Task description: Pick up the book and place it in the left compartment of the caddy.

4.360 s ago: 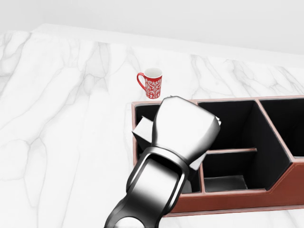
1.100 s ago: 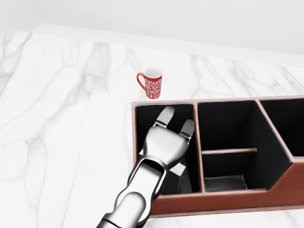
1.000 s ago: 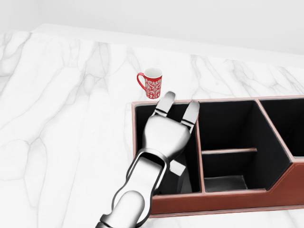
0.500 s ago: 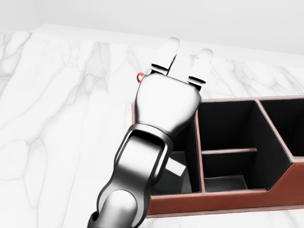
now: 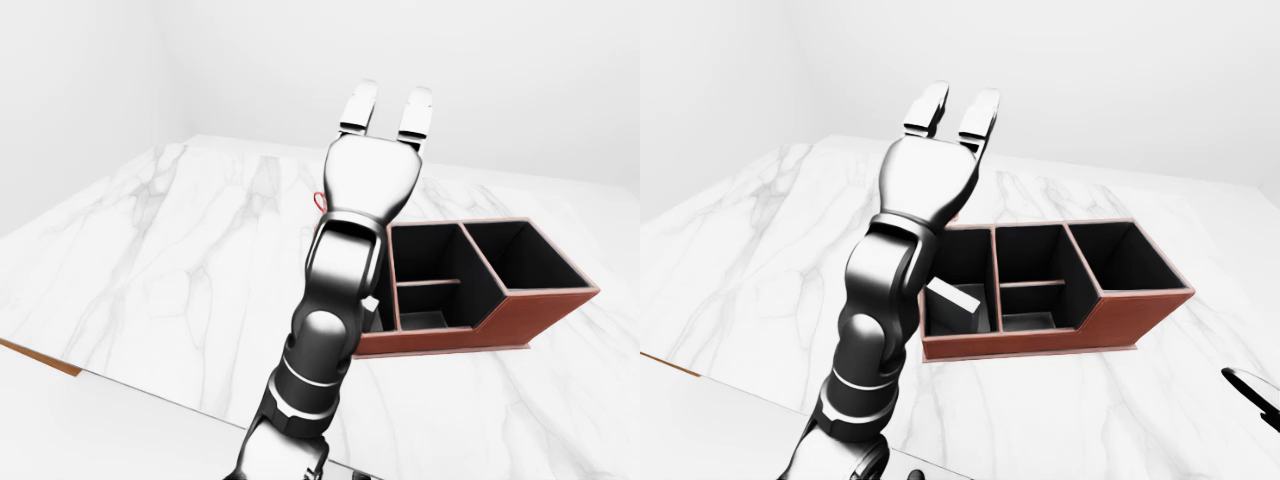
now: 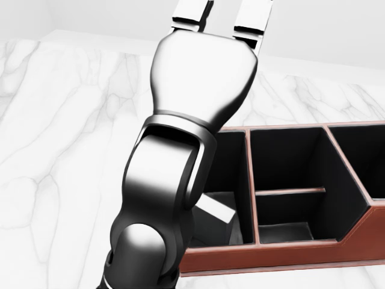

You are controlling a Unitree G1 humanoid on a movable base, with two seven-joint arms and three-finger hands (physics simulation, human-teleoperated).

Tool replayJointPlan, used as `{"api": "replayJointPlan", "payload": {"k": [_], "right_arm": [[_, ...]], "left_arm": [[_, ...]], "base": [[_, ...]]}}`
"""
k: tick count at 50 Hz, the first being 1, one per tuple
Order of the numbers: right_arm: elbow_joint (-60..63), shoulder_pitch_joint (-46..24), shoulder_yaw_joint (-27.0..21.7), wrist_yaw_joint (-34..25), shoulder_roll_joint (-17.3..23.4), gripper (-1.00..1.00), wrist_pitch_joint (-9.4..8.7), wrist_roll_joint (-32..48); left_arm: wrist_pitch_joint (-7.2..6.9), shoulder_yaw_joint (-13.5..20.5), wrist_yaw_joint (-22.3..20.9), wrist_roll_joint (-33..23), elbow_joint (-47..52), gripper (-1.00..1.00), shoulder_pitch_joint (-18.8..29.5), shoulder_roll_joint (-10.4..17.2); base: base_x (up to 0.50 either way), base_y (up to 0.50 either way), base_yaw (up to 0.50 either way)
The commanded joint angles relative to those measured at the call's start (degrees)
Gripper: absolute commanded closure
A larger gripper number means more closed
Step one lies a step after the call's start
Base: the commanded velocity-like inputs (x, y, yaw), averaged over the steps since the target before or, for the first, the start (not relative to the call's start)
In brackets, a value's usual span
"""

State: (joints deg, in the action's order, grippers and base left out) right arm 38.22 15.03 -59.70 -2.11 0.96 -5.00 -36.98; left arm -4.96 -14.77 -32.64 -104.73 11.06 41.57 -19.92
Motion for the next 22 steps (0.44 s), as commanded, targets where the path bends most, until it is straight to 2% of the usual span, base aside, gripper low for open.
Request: {"api": "replayJointPlan", "payload": {"k": [1,4,6,12,17,22], "right_arm": [[0.3,0.1,-0.1,0.2,0.0,-1.00,0.00,-0.3],[0.1,0.0,0.1,0.2,-0.1,-1.00,0.00,-0.1],[0.2,0.0,0.2,0.2,-0.1,-1.00,0.00,-0.1],[0.2,0.1,0.2,0.1,-0.3,-1.00,0.00,-0.3],[0.8,0.2,-0.4,0.3,-0.2,-1.00,0.00,-0.9],[0.6,0.2,0.1,0.1,-0.3,-1.00,0.00,-0.8]], "left_arm": [[-0.04,1.6,0.2,2.9,3.1,-1.00,3.6,-0.1],[-0.04,2.6,1.8,3.6,4.1,-1.00,4.4,0.2],[-0.04,2.6,1.4,4.5,5.2,-1.00,4.1,-0.1],[-0.04,2.6,3.1,12.1,9.1,-1.00,2.7,-0.1],[-0.04,2.9,1.6,17.5,11.6,-1.00,3.2,-0.1],[-0.04,4.7,2.4,30.2,16.2,-1.00,5.9,-0.1]], "base": [[0.00,0.00,0.00],[0.00,0.00,0.00],[0.00,0.00,0.00],[0.00,0.00,0.00],[0.00,0.00,0.00],[0.00,0.00,0.00]]}}
